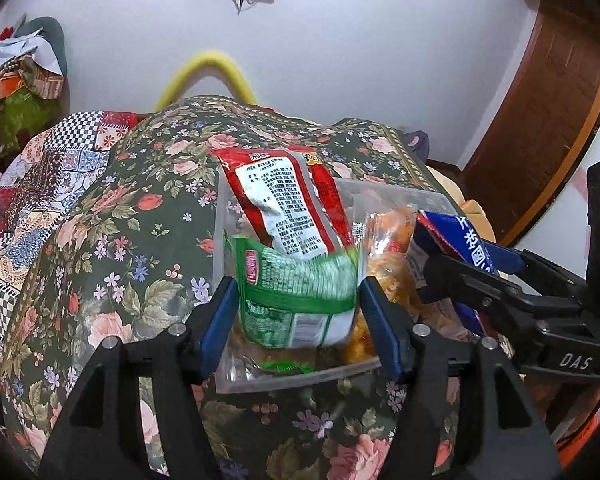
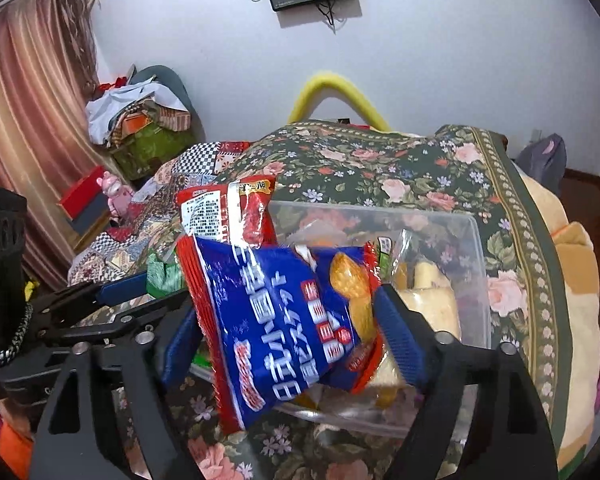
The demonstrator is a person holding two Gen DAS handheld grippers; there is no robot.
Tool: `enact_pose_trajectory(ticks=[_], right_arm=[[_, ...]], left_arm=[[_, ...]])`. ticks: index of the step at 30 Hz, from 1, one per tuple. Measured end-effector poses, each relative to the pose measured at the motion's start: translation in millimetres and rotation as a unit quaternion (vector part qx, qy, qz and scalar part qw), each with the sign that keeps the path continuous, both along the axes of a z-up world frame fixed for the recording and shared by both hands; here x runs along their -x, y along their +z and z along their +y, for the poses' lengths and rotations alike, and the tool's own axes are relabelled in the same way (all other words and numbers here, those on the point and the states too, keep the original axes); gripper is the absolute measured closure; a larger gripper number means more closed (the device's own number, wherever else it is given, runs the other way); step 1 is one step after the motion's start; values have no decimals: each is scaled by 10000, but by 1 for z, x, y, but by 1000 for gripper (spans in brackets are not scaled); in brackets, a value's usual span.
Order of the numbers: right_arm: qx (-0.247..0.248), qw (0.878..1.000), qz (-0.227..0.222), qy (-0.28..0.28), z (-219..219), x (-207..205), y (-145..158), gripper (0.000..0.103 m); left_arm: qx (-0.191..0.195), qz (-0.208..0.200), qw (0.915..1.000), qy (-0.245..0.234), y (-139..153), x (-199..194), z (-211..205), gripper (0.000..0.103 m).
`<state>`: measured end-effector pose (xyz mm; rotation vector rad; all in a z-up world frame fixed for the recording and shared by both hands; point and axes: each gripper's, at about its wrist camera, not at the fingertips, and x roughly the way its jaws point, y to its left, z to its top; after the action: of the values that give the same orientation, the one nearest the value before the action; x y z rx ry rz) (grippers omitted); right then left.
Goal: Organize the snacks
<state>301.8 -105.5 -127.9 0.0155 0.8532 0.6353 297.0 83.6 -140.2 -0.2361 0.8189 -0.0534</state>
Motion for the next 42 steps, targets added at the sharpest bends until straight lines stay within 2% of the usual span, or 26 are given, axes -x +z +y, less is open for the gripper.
enact_pose_trajectory(ticks=[8, 13, 20, 25, 30, 34, 42], right_arm=[[30, 9999, -142, 65, -11, 20, 19, 19], [55, 9978, -662, -41, -25, 46, 56, 19], [-251, 9901, -1362, -242, -54, 97, 121, 19], [-471, 9822, -1774, -401, -72, 142, 155, 17], [-476, 9760, -2062, -520, -78, 176, 170, 12], [-406, 9728, -2186, -644, -79, 190, 168, 0], [-332, 9700, -2272, -799, -81, 207, 164, 0]], left_arm=[[-131, -200, 9997, -56, 24, 24, -6, 37], [-401, -728, 9965, 25, 67, 59, -14, 37], [-499, -1698, 9842, 9, 141, 127, -28, 36], [-623, -2318, 9708, 36, 179, 179, -41, 27], [-682, -2667, 9613, 101, 195, 216, -49, 12], [-810, -2794, 9567, 120, 197, 235, -55, 5], [-927, -2798, 9553, 213, 190, 246, -61, 2]])
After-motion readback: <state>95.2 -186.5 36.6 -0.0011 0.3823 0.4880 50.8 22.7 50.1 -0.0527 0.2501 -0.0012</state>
